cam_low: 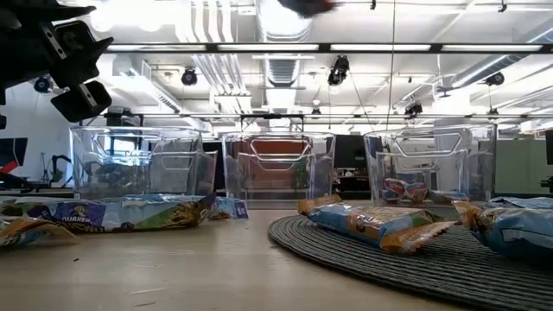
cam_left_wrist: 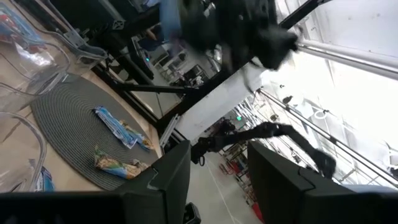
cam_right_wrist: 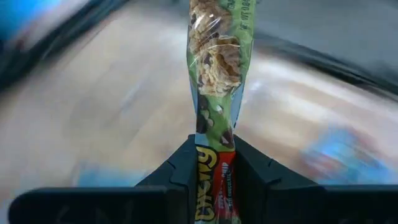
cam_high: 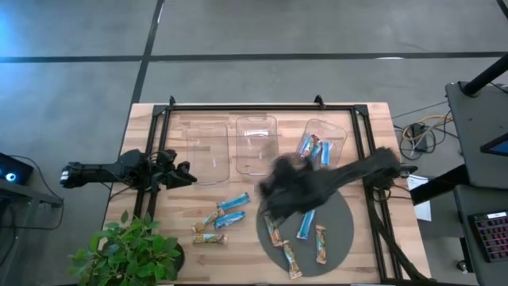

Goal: Pick and place Granola Bars by type
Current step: Put the red granola bar into the right transparent bin, then adjust the right transparent bin

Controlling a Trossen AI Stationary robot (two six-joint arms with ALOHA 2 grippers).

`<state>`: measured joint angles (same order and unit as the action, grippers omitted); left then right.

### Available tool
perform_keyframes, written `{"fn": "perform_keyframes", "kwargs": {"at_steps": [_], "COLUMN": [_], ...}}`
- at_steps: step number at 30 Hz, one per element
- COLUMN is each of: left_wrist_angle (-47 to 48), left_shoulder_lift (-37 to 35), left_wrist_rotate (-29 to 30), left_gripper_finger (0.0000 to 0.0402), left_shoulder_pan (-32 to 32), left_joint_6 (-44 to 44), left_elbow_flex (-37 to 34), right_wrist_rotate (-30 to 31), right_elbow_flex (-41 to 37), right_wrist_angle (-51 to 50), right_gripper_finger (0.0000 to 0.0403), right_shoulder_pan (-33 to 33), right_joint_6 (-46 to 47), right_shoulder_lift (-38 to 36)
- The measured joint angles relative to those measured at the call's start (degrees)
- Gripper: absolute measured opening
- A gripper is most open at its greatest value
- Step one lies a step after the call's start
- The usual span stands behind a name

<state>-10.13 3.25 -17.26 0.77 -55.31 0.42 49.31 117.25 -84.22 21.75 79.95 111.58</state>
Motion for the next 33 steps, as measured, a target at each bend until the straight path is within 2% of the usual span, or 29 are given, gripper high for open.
{"fn": "perform_keyframes", "kwargs": {"at_steps": [1, 2, 4, 6, 8, 13, 15, 21, 27, 28, 29, 31, 33], "left_wrist_angle": [0.0, 0.0, 0.0, 0.1, 0.5, 1.9, 2.4, 2.8, 2.9, 2.9, 3.1, 3.2, 3.2], "left_shoulder_lift": [0.0, 0.0, 0.0, 0.1, 0.1, 0.6, 0.8, 1.1, 1.2, 1.2, 1.2, 1.2, 1.2], "left_wrist_rotate": [0.0, 0.0, 0.0, 0.0, 0.0, 0.6, 0.9, 1.0, 0.9, 0.9, 0.9, 0.9, 0.8], "left_gripper_finger": [0.0142, 0.0142, 0.0142, 0.0142, 0.0142, 0.0142, 0.0142, 0.0142, 0.0142, 0.0142, 0.0142, 0.0142, 0.0142], "left_shoulder_pan": [0.0, 0.0, 0.0, 0.0, 0.0, 0.0, 0.0, 0.0, 0.0, 0.0, 0.0, 0.0, 0.0], "left_joint_6": [0.0, 0.0, 0.0, 0.0, 0.0, 0.0, 0.0, 0.0, 0.0, 0.0, 0.0, 0.0, 0.0], "left_elbow_flex": [0.0, 0.0, 0.0, 0.0, 0.0, 0.0, 0.0, 0.0, 0.0, 0.0, 0.0, 0.0, 0.0], "right_wrist_rotate": [2.1, 3.2, 2.2, -5.2, -11.1, -11.2, -13.4, -15.3, -16.4, -16.0, -14.9, -14.0, -18.8], "right_elbow_flex": [-0.6, -3.0, -11.3, -18.7, -27.0, -45.0, -50.7, -60.6, -62.7, -62.4, -61.6, -59.4, -57.3], "right_wrist_angle": [-6.4, -6.1, -0.1, 5.5, 3.6, 2.1, 5.5, 25.8, 26.5, 28.2, 30.8, 39.2, 44.3], "right_gripper_finger": [0.0063, 0.0064, 0.0068, 0.0072, 0.0075, 0.0077, 0.0079, 0.0116, 0.0207, 0.0222, 0.0234, 0.0253, 0.0262], "right_shoulder_pan": [-0.4, -1.0, -2.4, -5.1, -6.9, -8.7, -10.1, -13.2, -14.0, -13.5, -12.5, -10.2, -7.8], "right_joint_6": [12.1, 18.7, 15.8, 16.6, 23.5, 44.8, 49.9, 37.4, 35.2, 32.1, 25.6, 5.4, -14.4], "right_shoulder_lift": [-2.5, -5.2, -13.1, -17.0, -20.3, -26.8, -28.0, -32.7, -33.9, -34.1, -34.3, -33.9, -32.3]}}
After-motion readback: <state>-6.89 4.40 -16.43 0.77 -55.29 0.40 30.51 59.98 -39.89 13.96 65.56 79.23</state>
